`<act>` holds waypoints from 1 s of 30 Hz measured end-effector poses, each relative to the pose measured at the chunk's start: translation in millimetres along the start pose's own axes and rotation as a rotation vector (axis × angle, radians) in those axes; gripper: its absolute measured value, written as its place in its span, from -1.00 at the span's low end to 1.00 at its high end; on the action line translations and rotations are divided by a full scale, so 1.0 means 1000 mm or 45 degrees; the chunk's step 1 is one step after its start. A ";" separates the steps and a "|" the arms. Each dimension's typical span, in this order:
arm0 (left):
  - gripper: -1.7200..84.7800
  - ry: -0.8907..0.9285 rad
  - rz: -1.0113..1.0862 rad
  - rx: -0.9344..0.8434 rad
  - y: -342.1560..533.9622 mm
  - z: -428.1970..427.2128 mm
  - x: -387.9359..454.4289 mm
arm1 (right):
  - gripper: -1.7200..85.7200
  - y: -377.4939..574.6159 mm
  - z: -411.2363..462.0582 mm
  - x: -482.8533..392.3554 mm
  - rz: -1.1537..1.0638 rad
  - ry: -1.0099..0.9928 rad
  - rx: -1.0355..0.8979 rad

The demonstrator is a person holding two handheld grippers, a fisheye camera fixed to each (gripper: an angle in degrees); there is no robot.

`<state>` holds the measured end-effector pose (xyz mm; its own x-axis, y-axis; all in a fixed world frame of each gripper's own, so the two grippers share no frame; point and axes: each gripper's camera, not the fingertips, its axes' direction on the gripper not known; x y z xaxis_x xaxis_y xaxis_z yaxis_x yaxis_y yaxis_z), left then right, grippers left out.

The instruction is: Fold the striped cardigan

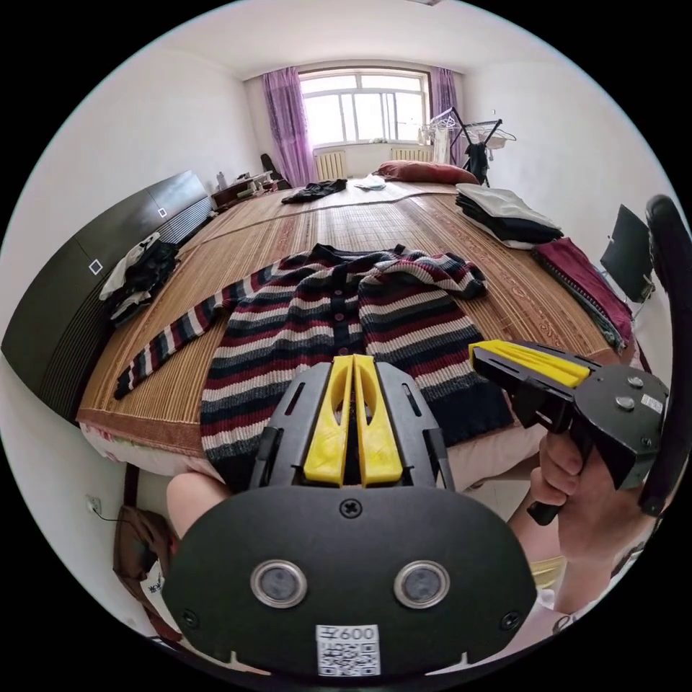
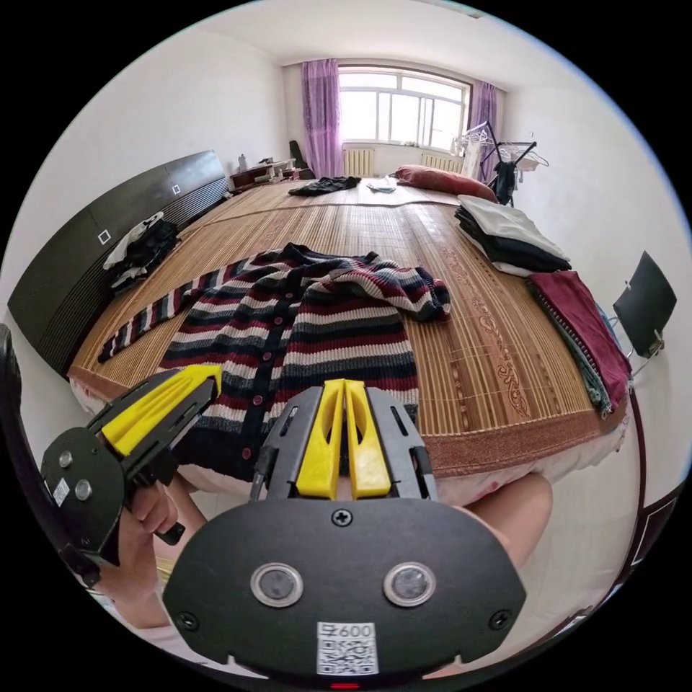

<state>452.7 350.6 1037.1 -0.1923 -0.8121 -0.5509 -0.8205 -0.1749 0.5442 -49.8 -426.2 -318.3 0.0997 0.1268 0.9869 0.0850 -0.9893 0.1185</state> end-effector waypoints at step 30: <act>-0.94 -0.005 -0.106 -0.059 -0.011 0.008 -0.044 | -0.98 0.024 -0.019 -0.019 -0.028 0.043 -0.022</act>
<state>466.4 393.0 1050.2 -0.1264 -0.7917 -0.5978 -0.8079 -0.2675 0.5251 -68.3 -453.7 -331.9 0.0648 0.1462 0.9871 0.0698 -0.9874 0.1417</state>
